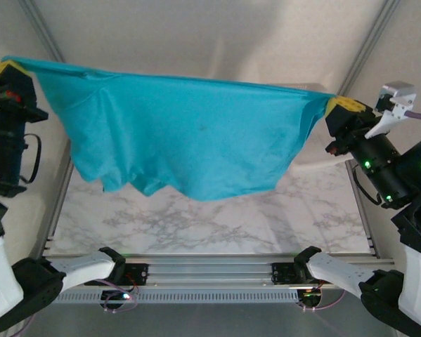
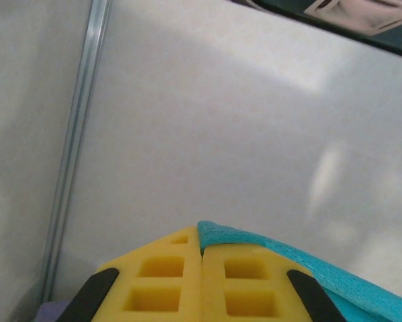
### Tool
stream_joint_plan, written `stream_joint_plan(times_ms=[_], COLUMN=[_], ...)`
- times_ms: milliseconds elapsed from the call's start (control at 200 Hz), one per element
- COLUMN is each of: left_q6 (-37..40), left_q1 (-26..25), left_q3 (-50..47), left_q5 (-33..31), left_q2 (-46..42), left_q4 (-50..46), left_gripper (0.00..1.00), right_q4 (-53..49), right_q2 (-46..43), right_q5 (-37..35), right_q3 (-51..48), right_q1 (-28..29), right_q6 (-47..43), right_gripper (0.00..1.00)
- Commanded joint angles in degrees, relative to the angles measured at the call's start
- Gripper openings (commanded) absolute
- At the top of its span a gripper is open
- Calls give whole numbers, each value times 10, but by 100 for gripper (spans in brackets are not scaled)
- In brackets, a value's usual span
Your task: Fold and stack the t-shirts
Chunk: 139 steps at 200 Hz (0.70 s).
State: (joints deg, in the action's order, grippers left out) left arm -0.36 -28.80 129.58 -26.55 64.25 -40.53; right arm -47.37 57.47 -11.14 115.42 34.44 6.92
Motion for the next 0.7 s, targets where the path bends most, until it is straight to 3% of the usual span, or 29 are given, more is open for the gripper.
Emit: stream_joint_plan(times_ms=[0, 235, 436, 596, 691], left_q6=[-25, -38, -4, -6, -12], left_q1=[2, 3, 4, 52, 97], left_q3=[-7, -50, -254, -367, -401], left_q5=[-9, -48, -100, -13, 53], left_q2=[-12, -17, -17, 59, 144], left_q4=[-9, -37, 45, 136, 186], left_gripper=[0, 0, 0, 0, 0], right_q4=[-31, -40, 6, 88, 126], right_q2=[-6, -12, 0, 61, 142], right_q5=[-8, -26, -81, -101, -71], right_q3=[0, -38, -174, -303, -347], right_q1=[-1, 0, -1, -32, -81], right_q6=[28, 45, 36, 34, 54], right_gripper=[0, 0, 0, 0, 0])
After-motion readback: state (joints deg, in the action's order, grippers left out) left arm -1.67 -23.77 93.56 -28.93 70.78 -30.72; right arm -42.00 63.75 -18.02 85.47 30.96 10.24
